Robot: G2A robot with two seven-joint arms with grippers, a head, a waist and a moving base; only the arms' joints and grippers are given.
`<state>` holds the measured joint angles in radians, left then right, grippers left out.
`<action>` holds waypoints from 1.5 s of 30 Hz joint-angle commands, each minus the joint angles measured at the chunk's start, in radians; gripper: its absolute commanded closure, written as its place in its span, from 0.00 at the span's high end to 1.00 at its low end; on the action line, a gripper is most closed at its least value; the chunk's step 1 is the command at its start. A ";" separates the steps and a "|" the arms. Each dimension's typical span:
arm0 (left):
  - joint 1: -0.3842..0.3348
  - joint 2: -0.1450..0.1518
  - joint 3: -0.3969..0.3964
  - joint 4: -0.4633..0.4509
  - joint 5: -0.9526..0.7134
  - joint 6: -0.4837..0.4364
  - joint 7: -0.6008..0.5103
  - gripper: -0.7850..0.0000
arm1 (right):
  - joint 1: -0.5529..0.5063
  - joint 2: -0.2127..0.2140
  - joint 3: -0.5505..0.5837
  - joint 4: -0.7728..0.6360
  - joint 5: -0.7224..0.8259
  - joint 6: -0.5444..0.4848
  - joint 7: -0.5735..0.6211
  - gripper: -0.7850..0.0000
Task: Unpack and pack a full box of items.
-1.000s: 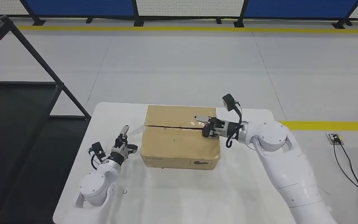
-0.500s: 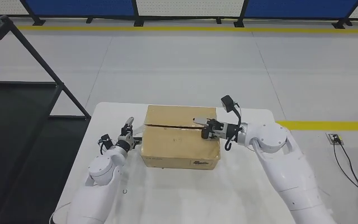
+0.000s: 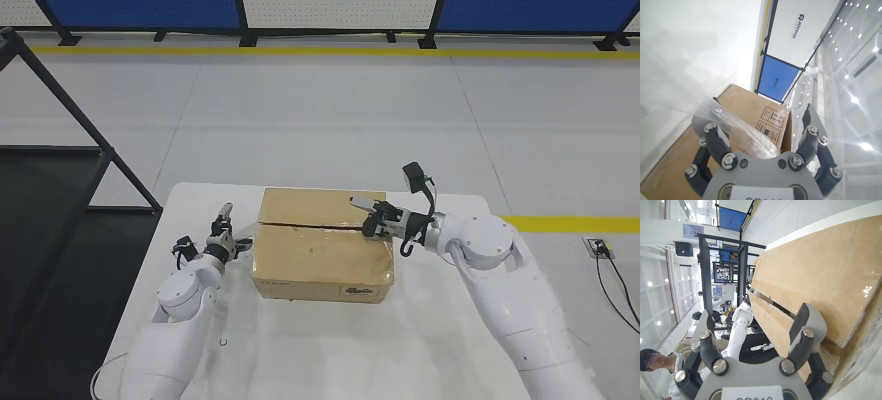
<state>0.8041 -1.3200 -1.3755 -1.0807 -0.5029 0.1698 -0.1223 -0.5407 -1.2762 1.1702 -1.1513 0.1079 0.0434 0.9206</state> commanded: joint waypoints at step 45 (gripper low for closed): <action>-0.016 0.014 -0.082 0.025 -0.026 0.067 -0.036 1.00 | 0.073 -0.006 -0.048 0.145 0.052 -0.030 0.004 1.00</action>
<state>0.7731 -1.3089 -1.4456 -1.0418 -0.5286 0.2465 -0.1639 -0.4680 -1.2823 1.1235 -1.0068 0.1598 0.0132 0.9234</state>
